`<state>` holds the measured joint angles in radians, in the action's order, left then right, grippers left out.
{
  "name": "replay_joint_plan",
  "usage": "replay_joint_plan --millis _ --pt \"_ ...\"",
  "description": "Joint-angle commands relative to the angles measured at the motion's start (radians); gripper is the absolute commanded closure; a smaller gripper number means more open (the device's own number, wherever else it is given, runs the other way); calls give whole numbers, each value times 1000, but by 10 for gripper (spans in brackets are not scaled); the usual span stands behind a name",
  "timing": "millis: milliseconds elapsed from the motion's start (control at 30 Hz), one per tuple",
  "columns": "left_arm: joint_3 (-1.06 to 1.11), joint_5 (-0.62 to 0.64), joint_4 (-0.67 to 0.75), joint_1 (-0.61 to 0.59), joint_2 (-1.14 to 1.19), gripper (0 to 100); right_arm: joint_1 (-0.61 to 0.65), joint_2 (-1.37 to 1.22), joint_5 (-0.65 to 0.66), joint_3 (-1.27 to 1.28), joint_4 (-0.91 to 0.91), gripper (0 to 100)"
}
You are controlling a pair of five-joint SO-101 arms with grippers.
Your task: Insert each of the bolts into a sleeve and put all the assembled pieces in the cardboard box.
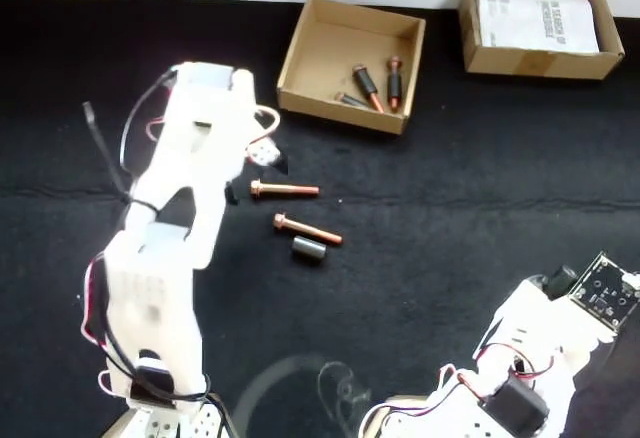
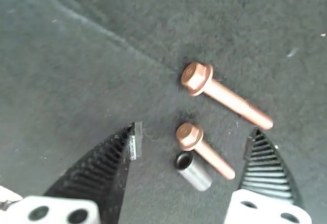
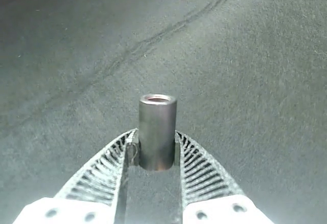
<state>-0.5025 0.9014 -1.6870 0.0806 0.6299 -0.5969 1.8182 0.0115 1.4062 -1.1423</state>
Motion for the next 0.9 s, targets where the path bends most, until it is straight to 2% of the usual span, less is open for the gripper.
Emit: replay_joint_plan --millis 0,200,533,767,867 --pt "-104 8 -11 48 45 681 -10 13 5 8 21 992" --pt "-202 31 -11 107 142 681 -10 13 5 13 21 992" --pt "-335 58 -9 81 351 681 -8 13 3 13 21 992" --pt "-421 58 -11 65 390 684 -1 13 3 36 25 992" --pt "-421 57 -11 65 387 771 -4 13 3 77 65 992"
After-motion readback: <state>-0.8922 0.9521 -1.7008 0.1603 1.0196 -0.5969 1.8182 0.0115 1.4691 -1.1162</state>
